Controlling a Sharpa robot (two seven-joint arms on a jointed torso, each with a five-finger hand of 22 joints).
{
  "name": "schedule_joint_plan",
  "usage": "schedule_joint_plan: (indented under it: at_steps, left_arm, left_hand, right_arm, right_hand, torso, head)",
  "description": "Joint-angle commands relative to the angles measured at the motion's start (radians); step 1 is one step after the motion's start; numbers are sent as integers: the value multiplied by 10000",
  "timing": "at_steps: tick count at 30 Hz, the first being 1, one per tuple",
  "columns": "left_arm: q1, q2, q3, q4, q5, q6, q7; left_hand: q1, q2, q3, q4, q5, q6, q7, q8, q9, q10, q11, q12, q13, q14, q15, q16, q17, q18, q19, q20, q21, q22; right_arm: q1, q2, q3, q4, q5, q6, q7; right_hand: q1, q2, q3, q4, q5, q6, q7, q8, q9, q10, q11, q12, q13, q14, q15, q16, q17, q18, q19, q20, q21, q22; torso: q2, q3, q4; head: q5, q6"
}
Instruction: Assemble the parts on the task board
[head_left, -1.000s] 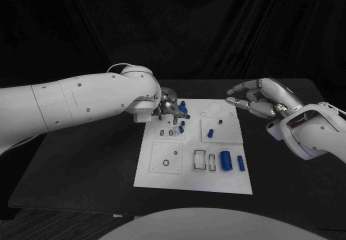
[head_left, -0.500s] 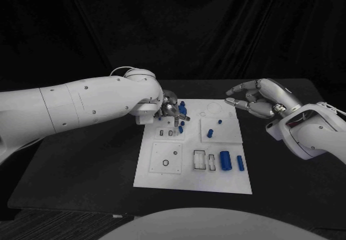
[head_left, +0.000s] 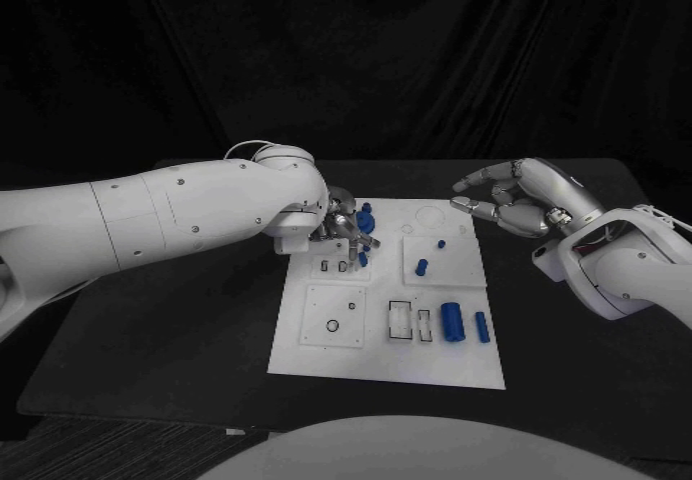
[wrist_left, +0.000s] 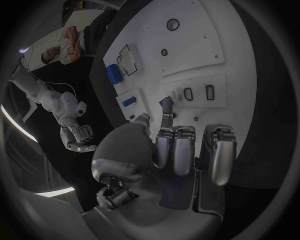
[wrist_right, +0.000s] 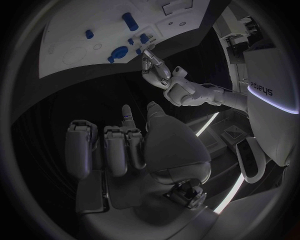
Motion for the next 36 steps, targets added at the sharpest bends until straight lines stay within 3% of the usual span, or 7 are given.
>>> schedule_joint_plan:
  at_steps: [1,20,36]
  left_arm:
    - [-30,29,9,-15,75,155,-32]
    - [-218,255,9,-377,75,317,-72]
    - [-258,374,9,-589,75,486,-14]
  left_hand:
    - [19,-91,81,-2,-54,133,-21,-50,20,1060,31,35,2627,1073,43,65,2633,-60,1050,64,43,2633]
    - [87,-98,287,-125,30,38,17,-344,-42,1060,39,35,2627,1073,32,65,2633,-60,1050,47,43,2633]
    - [197,-41,568,-282,127,31,39,-549,-78,1060,61,35,2627,1073,53,65,2633,-60,1050,62,43,2633]
  right_arm:
    - [-33,13,6,-19,-8,96,-226]
    - [-88,32,5,-91,-8,198,-273]
    - [-99,92,5,-185,-8,278,-307]
  right_hand:
    - [67,0,-34,-5,66,66,37,55,-14,1047,91,25,2635,1048,84,7,2558,-83,465,77,22,2224]
    - [96,-10,-39,-16,68,66,40,54,-18,1047,96,25,2635,1042,87,-9,2534,-76,452,79,-4,2215]
    - [137,-23,-44,-35,64,70,42,53,-23,1047,103,25,2635,1041,92,-14,2527,-73,446,83,-16,2211]
  torso:
    - [-1,-6,-6]
    - [-9,1,-7]
    - [-14,-1,-6]
  head:
    - [2,-2]
    - [-114,-2]
    - [-97,-2]
